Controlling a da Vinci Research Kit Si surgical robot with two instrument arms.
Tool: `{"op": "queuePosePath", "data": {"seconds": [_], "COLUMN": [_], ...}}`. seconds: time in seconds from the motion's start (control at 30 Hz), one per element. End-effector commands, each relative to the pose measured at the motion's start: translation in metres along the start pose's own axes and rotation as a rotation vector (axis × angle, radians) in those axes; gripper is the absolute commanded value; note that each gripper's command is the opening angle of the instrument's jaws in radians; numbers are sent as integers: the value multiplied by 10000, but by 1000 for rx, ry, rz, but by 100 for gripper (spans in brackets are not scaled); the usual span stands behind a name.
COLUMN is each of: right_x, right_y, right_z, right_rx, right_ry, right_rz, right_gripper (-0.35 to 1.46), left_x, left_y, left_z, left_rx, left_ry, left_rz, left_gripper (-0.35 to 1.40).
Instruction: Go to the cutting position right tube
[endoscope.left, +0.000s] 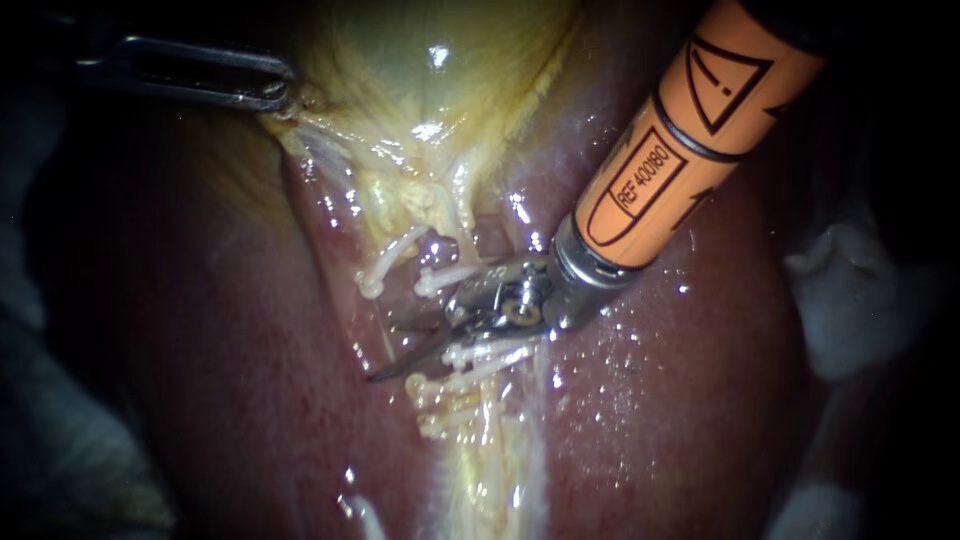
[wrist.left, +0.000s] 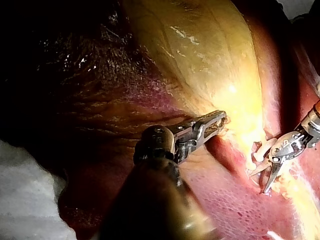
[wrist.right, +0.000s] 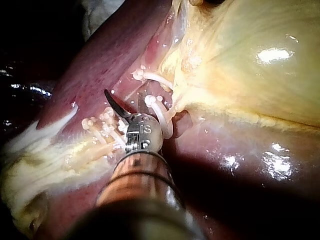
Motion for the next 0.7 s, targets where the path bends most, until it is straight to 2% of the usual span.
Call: {"op": "queuePosePath", "data": {"seconds": [0.03,0.4,0.7], "right_x": [1,1,9], "right_y": [-1,-8,-9], "right_z": [-1,-31,-56], "right_rx": [1,17,16], "right_ry": [0,3,13], "right_rz": [5,28,39], "right_gripper": [143,143,143], "left_x": [0,0,0], "left_y": [0,0,0], "left_z": [0,-1,-1], "left_rx": [0,-1,-1], "left_ry": [0,0,0], "left_rz": [0,1,1], "left_gripper": [-35,-35,-35]}}
